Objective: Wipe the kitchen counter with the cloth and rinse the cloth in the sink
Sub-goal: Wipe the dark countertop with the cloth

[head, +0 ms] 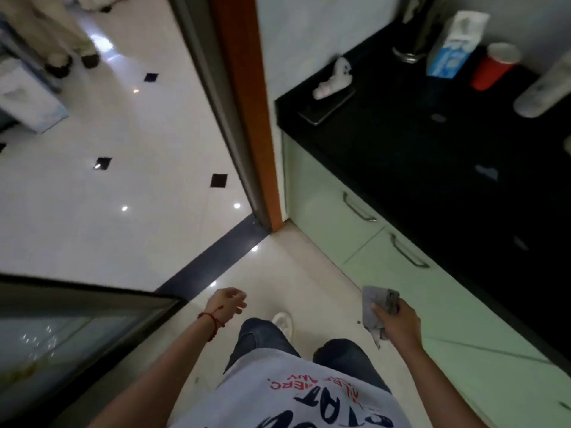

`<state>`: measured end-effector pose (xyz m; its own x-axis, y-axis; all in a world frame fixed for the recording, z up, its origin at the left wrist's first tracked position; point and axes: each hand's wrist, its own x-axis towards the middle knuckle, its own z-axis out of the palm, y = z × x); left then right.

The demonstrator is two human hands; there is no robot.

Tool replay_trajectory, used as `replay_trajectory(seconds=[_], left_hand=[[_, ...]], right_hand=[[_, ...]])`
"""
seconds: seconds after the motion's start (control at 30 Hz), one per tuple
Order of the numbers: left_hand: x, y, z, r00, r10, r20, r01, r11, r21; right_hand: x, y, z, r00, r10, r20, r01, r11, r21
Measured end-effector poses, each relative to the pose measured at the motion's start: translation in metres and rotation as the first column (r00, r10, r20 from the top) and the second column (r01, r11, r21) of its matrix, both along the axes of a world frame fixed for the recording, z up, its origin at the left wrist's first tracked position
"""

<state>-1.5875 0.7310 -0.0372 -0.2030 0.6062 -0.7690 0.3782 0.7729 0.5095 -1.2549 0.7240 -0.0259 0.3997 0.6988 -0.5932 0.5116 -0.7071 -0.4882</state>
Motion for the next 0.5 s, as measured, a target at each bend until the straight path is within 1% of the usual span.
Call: replay_trajectory(seconds=[0.13, 0.23, 0.3, 0.4, 0.5], left_hand=[[0.024, 0.065, 0.003, 0.979, -0.203, 0.019, 0.203, 0.979, 0.018], [0.062, 0.101, 0.006, 0.942, -0.331, 0.06, 0.329, 0.944, 0.028], [0.091, 0.117, 0.008, 0.918, -0.389, 0.079, 0.386, 0.921, 0.049], [0.138, 0.137, 0.02, 0.875, -0.471, 0.108, 0.462, 0.881, 0.101], [0.179, 0.15, 0.041, 0.813, -0.561, 0.159, 0.526, 0.823, 0.215]], right_hand=[[0.013, -0.021, 0.005, 0.981, -0.195, 0.014, 0.195, 0.981, -0.005], [0.028, -0.038, 0.008, 0.93, -0.368, 0.007, 0.367, 0.93, 0.017], [0.04, -0.045, 0.013, 0.886, -0.463, -0.011, 0.463, 0.886, 0.038], [0.059, -0.047, 0.023, 0.817, -0.569, -0.091, 0.576, 0.809, 0.115], [0.08, -0.038, 0.048, 0.774, -0.603, -0.192, 0.633, 0.739, 0.232]])
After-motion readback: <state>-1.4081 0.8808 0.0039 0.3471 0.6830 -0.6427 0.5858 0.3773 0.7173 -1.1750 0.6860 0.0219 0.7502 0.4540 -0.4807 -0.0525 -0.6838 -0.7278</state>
